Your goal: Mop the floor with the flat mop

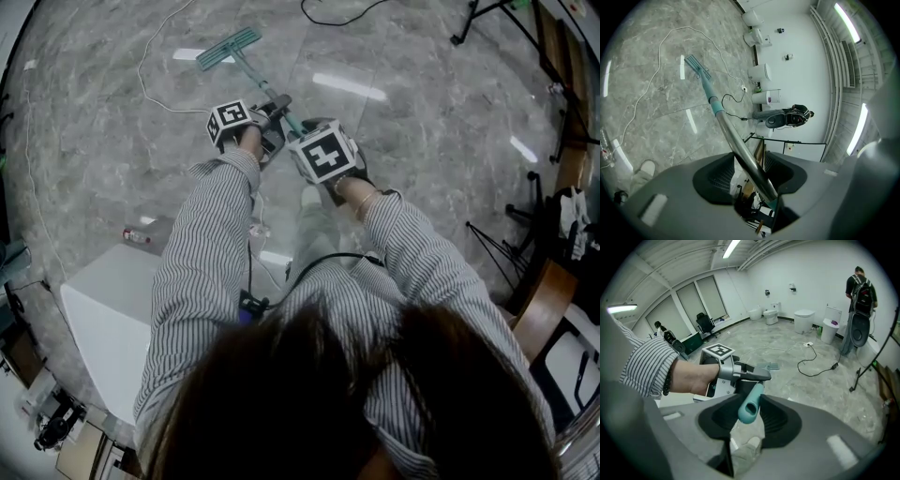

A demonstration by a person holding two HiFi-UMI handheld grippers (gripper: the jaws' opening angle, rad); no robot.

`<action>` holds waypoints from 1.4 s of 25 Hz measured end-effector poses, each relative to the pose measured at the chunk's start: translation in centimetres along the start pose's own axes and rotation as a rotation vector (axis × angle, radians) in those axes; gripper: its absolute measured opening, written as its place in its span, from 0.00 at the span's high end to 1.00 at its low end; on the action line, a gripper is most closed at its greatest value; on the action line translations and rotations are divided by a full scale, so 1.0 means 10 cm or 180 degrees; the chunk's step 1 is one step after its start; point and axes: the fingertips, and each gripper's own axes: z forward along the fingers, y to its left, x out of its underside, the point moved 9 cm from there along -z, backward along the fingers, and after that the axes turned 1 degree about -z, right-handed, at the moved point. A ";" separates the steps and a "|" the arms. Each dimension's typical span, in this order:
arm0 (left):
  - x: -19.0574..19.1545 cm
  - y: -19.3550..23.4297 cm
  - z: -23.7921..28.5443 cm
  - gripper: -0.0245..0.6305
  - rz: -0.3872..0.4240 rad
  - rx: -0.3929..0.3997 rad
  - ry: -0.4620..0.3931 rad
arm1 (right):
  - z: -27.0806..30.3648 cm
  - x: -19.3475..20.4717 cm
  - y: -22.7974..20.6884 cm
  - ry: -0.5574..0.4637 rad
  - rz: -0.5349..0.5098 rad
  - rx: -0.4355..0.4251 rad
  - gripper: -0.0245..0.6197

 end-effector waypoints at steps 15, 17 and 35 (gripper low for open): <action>1.80 -0.02 0.21 0.65 0.0176 0.0019 0.0309 | -1.10 1.53 -0.19 -0.0118 0.0147 -0.0033 0.77; 2.26 0.02 0.26 0.65 0.0144 0.0046 0.0289 | -1.35 1.90 -0.22 -0.0117 0.0123 -0.0022 0.77; 6.13 0.35 0.45 0.65 -0.0536 0.0733 -0.0032 | -3.50 4.95 -0.34 -0.0003 -0.0074 -0.0165 0.77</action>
